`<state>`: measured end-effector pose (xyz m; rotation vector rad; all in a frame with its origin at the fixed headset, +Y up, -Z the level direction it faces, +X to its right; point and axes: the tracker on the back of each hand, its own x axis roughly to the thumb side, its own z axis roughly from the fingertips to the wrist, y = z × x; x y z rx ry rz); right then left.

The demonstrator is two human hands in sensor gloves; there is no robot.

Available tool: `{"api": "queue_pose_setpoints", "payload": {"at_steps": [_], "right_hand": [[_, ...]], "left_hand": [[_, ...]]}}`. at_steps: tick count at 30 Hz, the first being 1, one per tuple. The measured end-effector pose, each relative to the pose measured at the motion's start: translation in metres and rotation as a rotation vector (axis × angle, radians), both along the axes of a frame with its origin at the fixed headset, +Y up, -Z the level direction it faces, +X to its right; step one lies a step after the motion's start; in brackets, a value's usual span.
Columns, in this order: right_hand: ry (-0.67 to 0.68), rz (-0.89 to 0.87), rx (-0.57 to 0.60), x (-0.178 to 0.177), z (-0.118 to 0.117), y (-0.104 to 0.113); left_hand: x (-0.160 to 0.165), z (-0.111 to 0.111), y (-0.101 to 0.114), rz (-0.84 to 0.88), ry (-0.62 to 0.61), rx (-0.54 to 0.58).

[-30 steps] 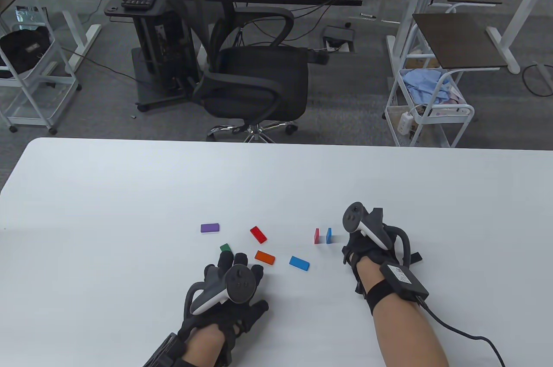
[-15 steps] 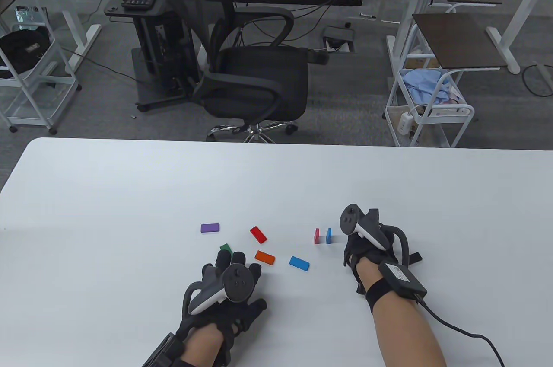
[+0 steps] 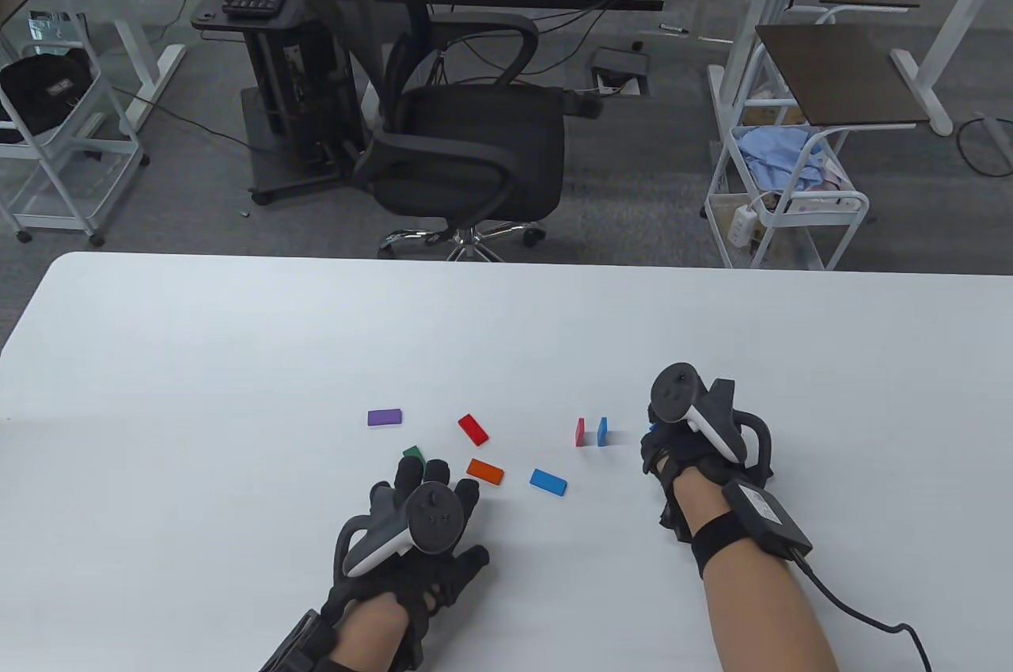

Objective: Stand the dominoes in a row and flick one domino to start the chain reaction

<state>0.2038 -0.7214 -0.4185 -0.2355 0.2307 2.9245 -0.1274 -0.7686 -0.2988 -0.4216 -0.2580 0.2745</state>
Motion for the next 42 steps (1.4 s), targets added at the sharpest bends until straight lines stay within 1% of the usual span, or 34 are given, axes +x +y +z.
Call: {"api": "queue_pose_setpoints", "payload": {"at_steps": [5, 8, 12, 25, 42], "right_hand": [[0.02, -0.068, 0.068, 0.001, 0.002, 0.015], [0.036, -0.122, 0.097, 0.002, 0.001, 0.018], [0.056, -0.166, 0.092, 0.0, -0.001, 0.017], [0.083, -0.178, 0.029, -0.011, -0.012, -0.006], [0.089, -0.159, -0.021, -0.017, -0.015, -0.029]], "left_hand": [[0.001, 0.0, 0.0, 0.0, -0.003, 0.001], [0.001, 0.0, 0.0, 0.002, -0.003, 0.004], [0.0, 0.0, 0.0, 0.002, -0.003, 0.005], [0.0, 0.0, 0.0, 0.001, -0.001, -0.001], [0.0, 0.0, 0.0, -0.001, -0.004, -0.006]]}}
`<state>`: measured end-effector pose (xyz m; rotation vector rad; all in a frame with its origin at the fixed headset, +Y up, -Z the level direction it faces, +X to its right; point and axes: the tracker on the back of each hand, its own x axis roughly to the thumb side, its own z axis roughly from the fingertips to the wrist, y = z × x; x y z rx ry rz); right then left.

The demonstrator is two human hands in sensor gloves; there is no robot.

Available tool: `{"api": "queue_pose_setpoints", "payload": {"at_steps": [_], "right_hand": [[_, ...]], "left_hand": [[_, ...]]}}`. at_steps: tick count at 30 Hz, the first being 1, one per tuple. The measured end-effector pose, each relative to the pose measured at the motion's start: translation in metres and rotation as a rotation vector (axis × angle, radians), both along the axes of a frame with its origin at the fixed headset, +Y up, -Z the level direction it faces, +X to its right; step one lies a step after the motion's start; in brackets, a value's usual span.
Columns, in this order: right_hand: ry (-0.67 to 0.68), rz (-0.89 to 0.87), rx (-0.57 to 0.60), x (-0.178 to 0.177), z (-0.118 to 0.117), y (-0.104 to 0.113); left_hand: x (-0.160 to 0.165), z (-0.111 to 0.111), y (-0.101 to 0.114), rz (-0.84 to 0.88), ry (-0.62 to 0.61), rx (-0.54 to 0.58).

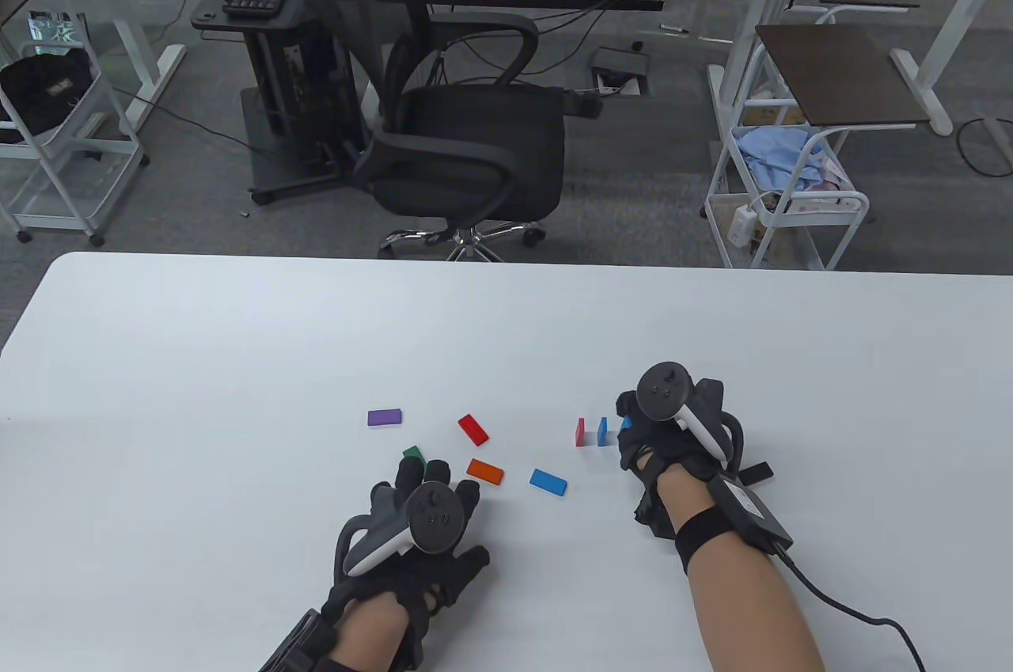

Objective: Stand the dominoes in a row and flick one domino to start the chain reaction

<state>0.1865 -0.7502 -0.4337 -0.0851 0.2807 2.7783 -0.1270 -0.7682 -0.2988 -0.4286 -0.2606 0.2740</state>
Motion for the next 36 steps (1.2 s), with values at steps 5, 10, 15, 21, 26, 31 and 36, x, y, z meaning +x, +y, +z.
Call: {"api": "queue_pose_setpoints", "payload": {"at_steps": [5, 10, 15, 21, 26, 31, 36], "right_hand": [[0.001, 0.0, -0.003, -0.001, -0.001, -0.003], [0.003, -0.003, -0.007, -0.003, -0.001, -0.004], [0.005, -0.004, -0.019, -0.004, 0.0, -0.003], [0.004, -0.005, -0.027, -0.003, 0.0, -0.003], [0.007, -0.002, -0.032, 0.001, 0.002, 0.002], [-0.002, -0.006, 0.013, 0.013, 0.008, 0.018], [-0.036, -0.006, 0.056, 0.036, 0.019, 0.039]], "left_hand": [[0.0, 0.0, 0.0, -0.001, -0.001, -0.003], [0.0, 0.0, 0.0, -0.003, -0.002, -0.004], [0.0, 0.0, 0.0, -0.005, -0.002, -0.007], [0.0, 0.0, 0.0, -0.006, -0.002, -0.007], [0.001, 0.0, 0.0, -0.007, -0.002, -0.007], [0.001, 0.0, 0.0, -0.009, -0.003, -0.008], [0.001, 0.0, 0.0, -0.008, -0.002, -0.005]]}}
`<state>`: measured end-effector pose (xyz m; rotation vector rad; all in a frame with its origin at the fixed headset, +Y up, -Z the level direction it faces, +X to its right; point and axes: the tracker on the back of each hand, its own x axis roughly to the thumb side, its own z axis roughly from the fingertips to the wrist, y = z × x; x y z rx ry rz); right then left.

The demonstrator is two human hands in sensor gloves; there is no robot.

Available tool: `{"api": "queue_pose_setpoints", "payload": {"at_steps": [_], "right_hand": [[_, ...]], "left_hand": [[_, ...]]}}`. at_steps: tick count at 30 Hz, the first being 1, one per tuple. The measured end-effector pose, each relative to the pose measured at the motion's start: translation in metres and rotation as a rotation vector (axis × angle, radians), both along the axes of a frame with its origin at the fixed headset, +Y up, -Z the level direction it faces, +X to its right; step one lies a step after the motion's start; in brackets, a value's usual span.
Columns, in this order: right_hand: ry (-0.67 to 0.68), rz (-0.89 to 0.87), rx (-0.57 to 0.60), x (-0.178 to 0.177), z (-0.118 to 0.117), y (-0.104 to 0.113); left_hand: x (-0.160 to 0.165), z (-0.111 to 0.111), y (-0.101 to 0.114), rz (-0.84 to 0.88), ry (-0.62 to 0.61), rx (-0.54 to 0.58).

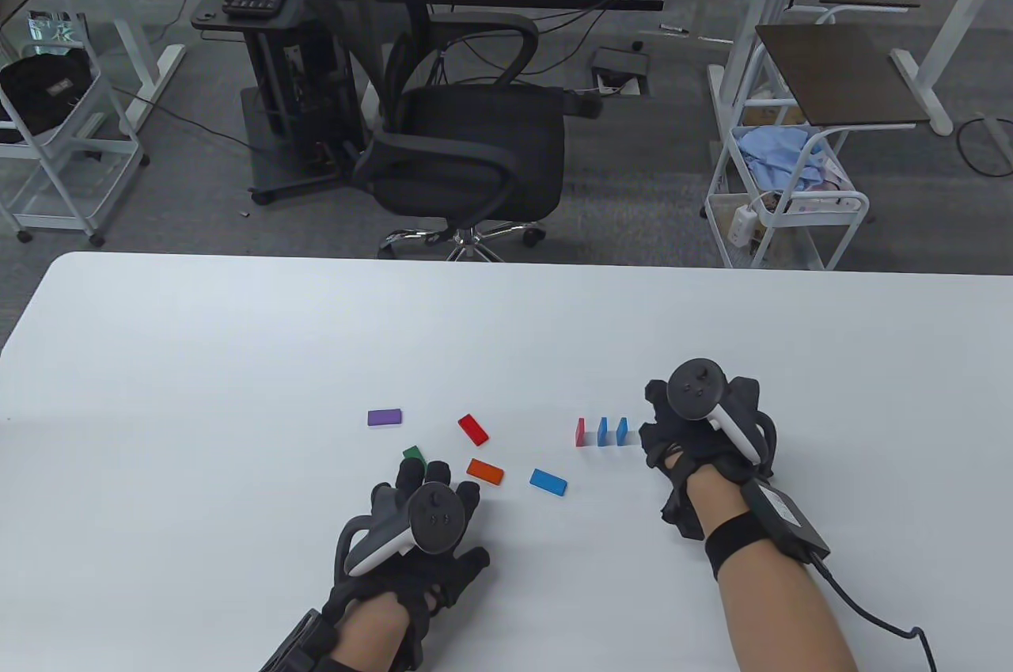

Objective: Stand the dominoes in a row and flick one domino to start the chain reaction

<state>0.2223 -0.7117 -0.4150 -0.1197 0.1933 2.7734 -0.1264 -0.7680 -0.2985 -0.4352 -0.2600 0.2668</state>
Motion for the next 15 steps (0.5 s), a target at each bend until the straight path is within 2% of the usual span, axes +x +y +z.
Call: {"api": "queue_pose_setpoints", "payload": {"at_steps": [8, 15], "right_hand": [[-0.082, -0.004, 0.024, 0.046, 0.017, 0.016], [-0.153, 0.021, -0.037, 0.077, 0.026, 0.006]], "left_hand": [[0.0, 0.0, 0.0, -0.002, 0.001, 0.002], [0.0, 0.001, 0.0, -0.007, 0.001, 0.001]]}}
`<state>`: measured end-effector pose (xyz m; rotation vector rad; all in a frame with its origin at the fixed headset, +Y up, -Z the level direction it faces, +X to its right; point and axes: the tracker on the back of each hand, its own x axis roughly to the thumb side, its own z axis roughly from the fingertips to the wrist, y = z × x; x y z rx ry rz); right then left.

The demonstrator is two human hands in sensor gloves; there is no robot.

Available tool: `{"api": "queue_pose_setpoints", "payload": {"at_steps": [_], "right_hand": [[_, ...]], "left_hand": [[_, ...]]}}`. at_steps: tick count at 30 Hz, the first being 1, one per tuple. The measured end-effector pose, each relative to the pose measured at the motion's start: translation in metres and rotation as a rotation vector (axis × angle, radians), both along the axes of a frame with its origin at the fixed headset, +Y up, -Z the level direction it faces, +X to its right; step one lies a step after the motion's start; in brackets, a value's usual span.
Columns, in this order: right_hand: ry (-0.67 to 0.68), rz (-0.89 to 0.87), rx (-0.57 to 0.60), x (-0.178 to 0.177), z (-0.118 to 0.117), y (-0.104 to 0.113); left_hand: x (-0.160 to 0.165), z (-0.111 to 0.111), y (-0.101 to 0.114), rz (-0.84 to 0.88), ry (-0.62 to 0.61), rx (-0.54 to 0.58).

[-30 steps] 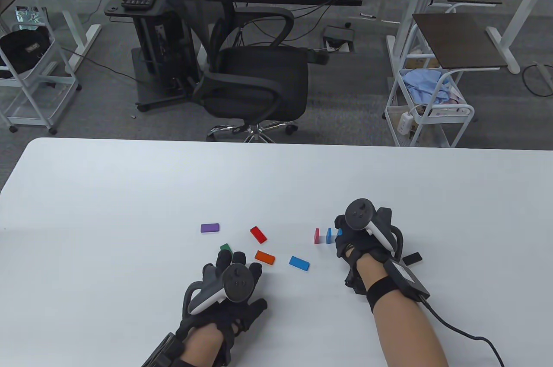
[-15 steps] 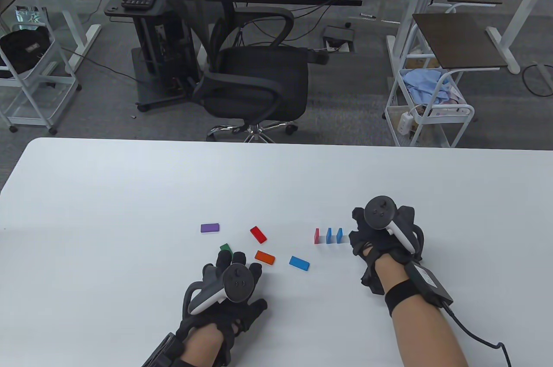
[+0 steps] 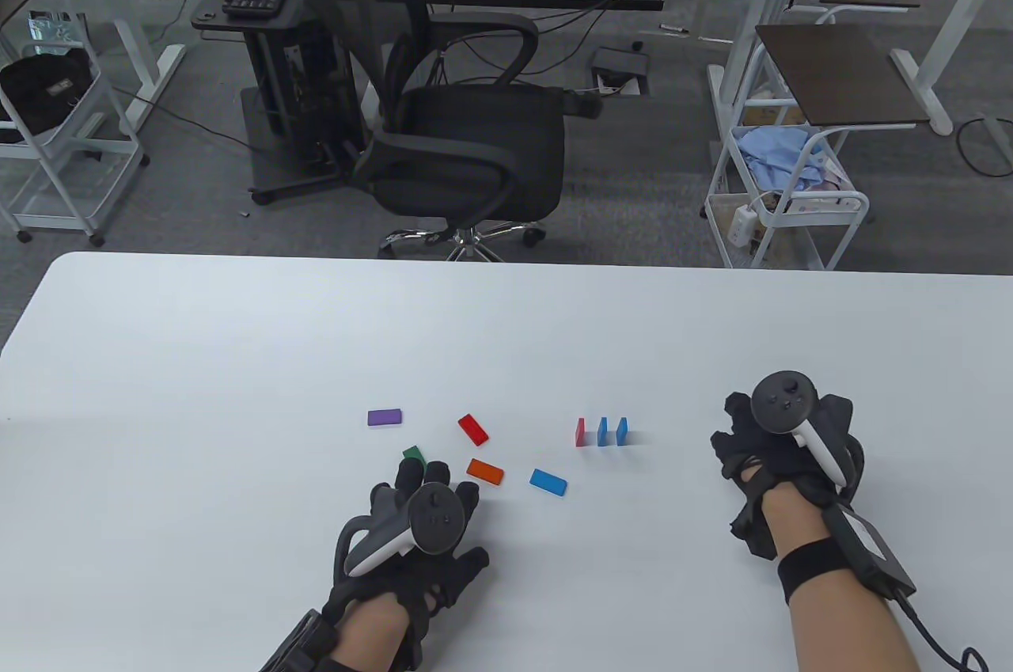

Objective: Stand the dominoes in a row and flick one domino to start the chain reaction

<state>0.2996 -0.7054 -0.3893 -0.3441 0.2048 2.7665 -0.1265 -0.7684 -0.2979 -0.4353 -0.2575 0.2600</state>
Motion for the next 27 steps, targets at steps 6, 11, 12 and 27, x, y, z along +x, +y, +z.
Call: {"api": "queue_pose_setpoints", "payload": {"at_steps": [6, 11, 12, 27], "right_hand": [[-0.1, 0.044, -0.074, 0.019, 0.002, -0.017], [-0.163, 0.076, -0.121, 0.029, 0.001, -0.033], [-0.169, 0.077, -0.13, 0.03, 0.0, -0.037], [-0.224, 0.328, -0.207, 0.009, -0.019, -0.052]], "left_hand": [[0.001, 0.0, 0.0, -0.007, -0.004, 0.0], [0.001, 0.0, 0.0, -0.01, -0.005, -0.005], [0.001, 0.0, 0.0, -0.011, -0.005, -0.005], [0.0, 0.001, -0.001, -0.015, 0.0, -0.015]]}}
